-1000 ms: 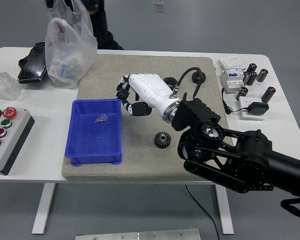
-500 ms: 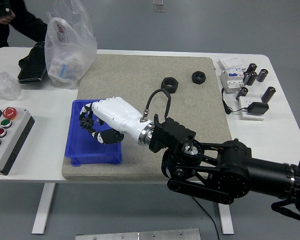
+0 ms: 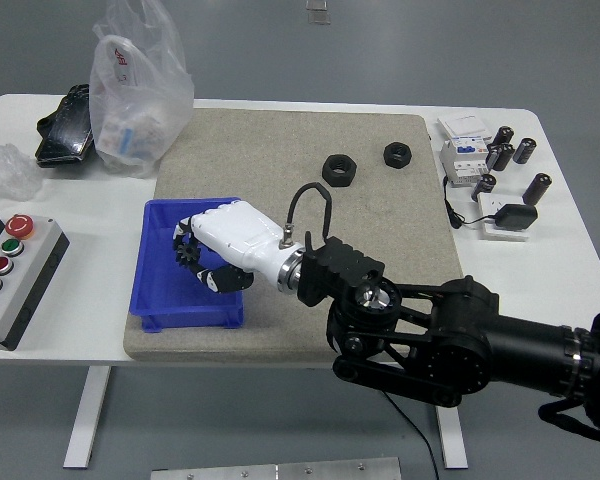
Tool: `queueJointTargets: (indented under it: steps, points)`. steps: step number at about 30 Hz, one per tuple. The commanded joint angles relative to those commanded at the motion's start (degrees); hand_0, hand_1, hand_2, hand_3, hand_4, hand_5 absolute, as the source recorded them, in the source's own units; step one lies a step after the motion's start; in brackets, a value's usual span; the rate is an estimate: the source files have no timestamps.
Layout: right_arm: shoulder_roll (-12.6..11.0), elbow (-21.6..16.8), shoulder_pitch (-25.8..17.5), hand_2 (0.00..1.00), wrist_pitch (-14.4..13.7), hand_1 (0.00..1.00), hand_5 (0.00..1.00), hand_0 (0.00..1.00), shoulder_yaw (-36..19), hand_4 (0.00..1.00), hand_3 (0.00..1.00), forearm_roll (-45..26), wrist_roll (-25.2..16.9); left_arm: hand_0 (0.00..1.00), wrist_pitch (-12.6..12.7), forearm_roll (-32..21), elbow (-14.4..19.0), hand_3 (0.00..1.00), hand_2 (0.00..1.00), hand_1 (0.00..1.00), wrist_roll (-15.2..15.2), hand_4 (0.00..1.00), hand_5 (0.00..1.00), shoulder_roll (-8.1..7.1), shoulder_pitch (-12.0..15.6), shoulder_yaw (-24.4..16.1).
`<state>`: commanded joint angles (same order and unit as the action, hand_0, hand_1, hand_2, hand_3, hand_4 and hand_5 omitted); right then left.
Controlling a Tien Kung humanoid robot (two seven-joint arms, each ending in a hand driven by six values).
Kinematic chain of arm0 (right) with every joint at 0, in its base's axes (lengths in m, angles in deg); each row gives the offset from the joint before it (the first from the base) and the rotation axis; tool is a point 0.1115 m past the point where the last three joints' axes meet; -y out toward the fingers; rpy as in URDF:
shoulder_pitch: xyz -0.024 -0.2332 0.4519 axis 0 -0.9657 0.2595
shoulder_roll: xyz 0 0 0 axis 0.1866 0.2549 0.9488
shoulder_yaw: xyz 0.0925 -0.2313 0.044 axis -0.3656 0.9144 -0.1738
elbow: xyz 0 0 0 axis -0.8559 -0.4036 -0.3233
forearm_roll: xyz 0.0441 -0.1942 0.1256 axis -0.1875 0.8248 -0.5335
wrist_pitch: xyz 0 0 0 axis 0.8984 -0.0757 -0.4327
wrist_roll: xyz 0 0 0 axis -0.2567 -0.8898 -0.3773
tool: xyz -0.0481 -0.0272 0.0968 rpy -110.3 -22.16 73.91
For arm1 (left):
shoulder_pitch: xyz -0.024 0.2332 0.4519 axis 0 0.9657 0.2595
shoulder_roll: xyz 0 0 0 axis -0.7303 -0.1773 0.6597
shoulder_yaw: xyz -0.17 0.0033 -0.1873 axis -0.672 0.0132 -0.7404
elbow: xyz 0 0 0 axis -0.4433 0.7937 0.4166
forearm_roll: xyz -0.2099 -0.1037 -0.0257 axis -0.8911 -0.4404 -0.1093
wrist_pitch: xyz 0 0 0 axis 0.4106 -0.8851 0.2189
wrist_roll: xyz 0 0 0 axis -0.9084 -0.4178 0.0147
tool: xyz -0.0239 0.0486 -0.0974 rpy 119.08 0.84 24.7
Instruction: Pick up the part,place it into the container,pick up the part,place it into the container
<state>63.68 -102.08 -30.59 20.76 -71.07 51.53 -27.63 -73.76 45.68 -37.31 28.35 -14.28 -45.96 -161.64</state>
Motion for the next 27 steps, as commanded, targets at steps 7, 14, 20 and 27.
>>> queueJointTargets:
  steps: [7, 14, 20, 27]
  points:
    - [-0.8, -0.8, -0.1, 0.741, 6.0, 0.584, 0.002, 0.335, -0.8, 0.549, 0.724, 0.9, 2.4, 0.738, -0.2, -1.0, 0.0, 0.673, 0.686, 0.689, 0.7, 0.668, 0.524, -0.15, 0.1, 1.0]
    - [-1.2, -1.3, -0.9, 0.766, 6.6, 0.622, 0.046, 0.350, -2.1, 0.632, 0.768, 1.8, 2.9, 0.738, -0.5, -0.9, 0.0, 0.672, 0.686, 0.689, 0.7, 0.666, 0.522, 0.03, 0.3, 1.1]
    - [-1.5, -1.5, -1.1, 0.799, 7.1, 0.637, 0.060, 0.359, -2.5, 0.675, 0.833, 2.0, 3.1, 0.738, -0.6, -0.8, 0.0, 0.668, 0.686, 0.688, 0.5, 0.660, 0.520, -0.21, 0.5, 1.0]
    - [-2.4, -1.9, -2.5, 0.816, 4.9, 0.630, 0.073, 0.359, -5.6, 0.691, 0.865, 3.3, 4.8, 0.730, -0.7, -0.9, 0.0, 0.652, 0.683, 0.688, 0.4, 0.651, 0.528, -0.05, 0.6, 0.9]
